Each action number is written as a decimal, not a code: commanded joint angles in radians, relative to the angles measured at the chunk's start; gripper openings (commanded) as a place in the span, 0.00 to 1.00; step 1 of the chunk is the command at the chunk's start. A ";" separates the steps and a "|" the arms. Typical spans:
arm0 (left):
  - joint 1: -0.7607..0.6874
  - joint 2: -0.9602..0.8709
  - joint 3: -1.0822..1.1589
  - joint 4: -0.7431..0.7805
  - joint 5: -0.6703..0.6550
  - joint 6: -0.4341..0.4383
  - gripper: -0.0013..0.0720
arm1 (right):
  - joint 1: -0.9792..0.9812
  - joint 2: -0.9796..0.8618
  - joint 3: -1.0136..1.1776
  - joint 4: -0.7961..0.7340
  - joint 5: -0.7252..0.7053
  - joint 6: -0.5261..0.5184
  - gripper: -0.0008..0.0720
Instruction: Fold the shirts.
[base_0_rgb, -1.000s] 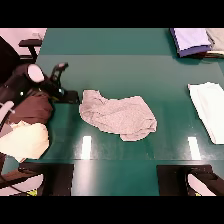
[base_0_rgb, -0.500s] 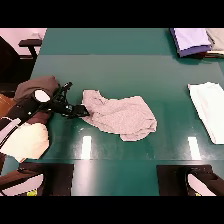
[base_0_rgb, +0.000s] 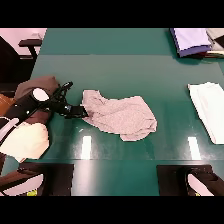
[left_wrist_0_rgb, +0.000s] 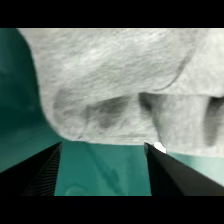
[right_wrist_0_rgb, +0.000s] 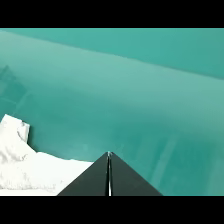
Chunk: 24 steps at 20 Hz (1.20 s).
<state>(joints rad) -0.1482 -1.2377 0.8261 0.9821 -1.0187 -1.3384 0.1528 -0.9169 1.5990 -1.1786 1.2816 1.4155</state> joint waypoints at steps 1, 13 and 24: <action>0.000 0.008 0.008 0.129 -0.018 -0.050 0.84 | 0.000 0.049 -0.115 0.001 -0.072 0.029 0.03; 0.000 -0.089 -0.003 -0.147 0.111 0.074 0.05 | -0.001 0.068 -0.167 -0.003 -0.099 0.050 0.03; 0.000 -0.089 0.457 0.062 -0.106 0.071 0.05 | 0.000 -0.217 -0.557 -0.035 0.006 0.106 0.71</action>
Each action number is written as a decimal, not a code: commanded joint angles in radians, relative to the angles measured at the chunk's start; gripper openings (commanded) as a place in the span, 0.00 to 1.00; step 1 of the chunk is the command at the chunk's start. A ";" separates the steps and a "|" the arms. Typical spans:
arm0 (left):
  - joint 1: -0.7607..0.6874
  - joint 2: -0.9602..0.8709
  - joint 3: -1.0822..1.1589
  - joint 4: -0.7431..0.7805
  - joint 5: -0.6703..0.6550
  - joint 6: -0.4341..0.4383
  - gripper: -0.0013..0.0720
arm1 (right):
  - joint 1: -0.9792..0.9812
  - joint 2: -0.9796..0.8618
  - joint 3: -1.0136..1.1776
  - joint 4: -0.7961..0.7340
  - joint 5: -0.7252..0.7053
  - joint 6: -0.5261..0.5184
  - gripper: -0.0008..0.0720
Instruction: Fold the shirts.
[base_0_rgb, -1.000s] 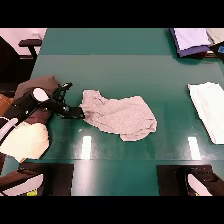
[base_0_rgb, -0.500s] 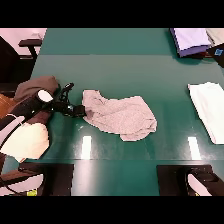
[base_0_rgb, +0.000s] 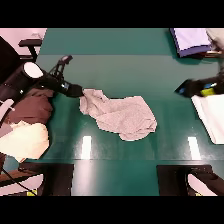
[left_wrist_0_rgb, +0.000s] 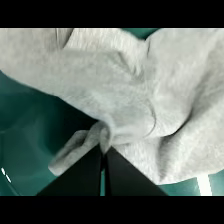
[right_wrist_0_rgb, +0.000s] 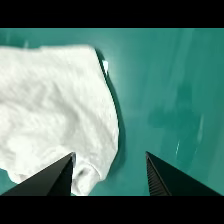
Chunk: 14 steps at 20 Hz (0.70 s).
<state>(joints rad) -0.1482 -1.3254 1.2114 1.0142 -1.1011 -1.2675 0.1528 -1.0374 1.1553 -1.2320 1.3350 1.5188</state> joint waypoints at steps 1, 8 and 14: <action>0.000 -0.001 0.071 0.031 -0.021 0.000 0.05 | 0.000 -0.149 -0.135 0.057 -0.091 -0.022 0.71; 0.000 -0.002 0.071 0.031 -0.007 -0.016 0.05 | 0.037 -0.502 -0.036 0.268 -0.206 -0.154 0.70; 0.000 -0.002 0.071 0.030 -0.022 -0.016 0.05 | 0.146 -0.644 0.091 0.269 -0.203 -0.160 0.48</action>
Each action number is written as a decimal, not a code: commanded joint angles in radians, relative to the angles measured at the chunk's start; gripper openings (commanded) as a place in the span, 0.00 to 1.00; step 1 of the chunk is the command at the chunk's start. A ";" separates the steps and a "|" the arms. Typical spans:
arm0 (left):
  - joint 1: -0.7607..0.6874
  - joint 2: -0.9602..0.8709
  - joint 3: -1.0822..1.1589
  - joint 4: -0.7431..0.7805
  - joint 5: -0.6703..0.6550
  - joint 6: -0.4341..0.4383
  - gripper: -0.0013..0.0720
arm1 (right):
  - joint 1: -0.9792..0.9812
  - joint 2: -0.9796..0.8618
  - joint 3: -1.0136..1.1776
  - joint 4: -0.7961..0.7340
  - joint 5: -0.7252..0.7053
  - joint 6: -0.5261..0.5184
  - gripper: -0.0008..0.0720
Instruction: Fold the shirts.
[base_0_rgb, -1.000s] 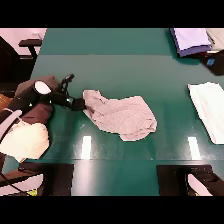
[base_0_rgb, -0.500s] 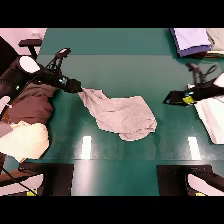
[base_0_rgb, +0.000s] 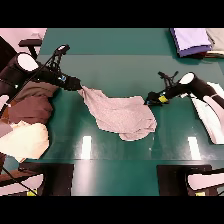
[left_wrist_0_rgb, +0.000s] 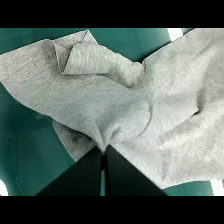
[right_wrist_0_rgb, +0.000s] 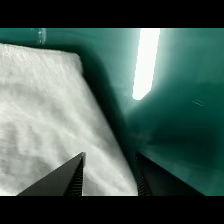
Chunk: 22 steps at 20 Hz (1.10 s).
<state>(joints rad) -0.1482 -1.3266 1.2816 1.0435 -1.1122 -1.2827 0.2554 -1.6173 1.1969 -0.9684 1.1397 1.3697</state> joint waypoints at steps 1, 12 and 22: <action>0.000 -0.001 0.001 0.000 -0.019 -0.004 0.05 | 0.057 -0.070 0.064 0.004 -0.007 -0.019 0.26; 0.000 0.315 0.405 0.040 -0.052 -0.032 0.05 | 0.026 0.435 0.449 -0.185 0.085 -0.042 0.03; 0.000 0.493 0.800 0.036 -0.049 -0.126 0.04 | 0.018 0.761 0.723 -0.300 0.125 0.092 0.03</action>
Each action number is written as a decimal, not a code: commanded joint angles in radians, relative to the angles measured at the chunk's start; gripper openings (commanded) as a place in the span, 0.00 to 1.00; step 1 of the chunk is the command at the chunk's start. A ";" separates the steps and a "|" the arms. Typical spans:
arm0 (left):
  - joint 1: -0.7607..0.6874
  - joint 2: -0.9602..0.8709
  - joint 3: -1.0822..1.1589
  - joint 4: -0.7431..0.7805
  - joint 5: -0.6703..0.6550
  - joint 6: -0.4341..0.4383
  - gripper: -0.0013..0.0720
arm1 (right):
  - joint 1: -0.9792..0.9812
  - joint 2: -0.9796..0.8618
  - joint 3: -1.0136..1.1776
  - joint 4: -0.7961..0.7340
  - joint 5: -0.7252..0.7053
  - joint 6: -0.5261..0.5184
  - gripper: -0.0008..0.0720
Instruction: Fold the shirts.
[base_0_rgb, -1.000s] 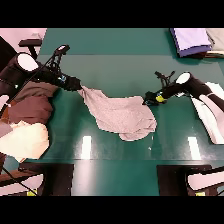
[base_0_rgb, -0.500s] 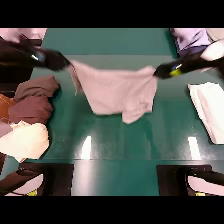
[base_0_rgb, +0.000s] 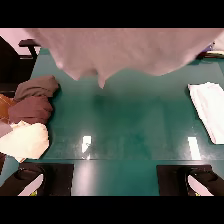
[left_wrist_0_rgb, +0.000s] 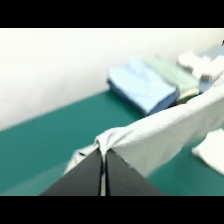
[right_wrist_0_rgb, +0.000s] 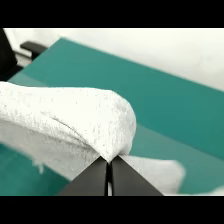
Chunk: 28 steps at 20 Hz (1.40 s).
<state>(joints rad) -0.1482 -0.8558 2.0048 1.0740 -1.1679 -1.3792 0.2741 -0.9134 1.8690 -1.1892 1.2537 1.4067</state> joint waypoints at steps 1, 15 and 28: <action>0.000 0.022 0.077 0.005 0.011 -0.029 0.05 | -0.002 0.057 0.060 -0.103 0.018 0.071 0.03; 0.000 -0.582 -0.214 0.187 -0.070 -0.027 0.05 | 0.019 -0.635 -0.077 -0.106 0.191 0.113 0.03; 0.135 -0.677 -0.364 0.181 -0.205 -0.087 0.91 | -0.181 -0.594 -0.281 0.176 0.161 0.023 0.56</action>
<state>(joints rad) -0.0532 -1.6024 1.7367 1.2640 -1.3289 -1.4616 0.1349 -1.6001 1.6863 -1.0370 1.3983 1.4597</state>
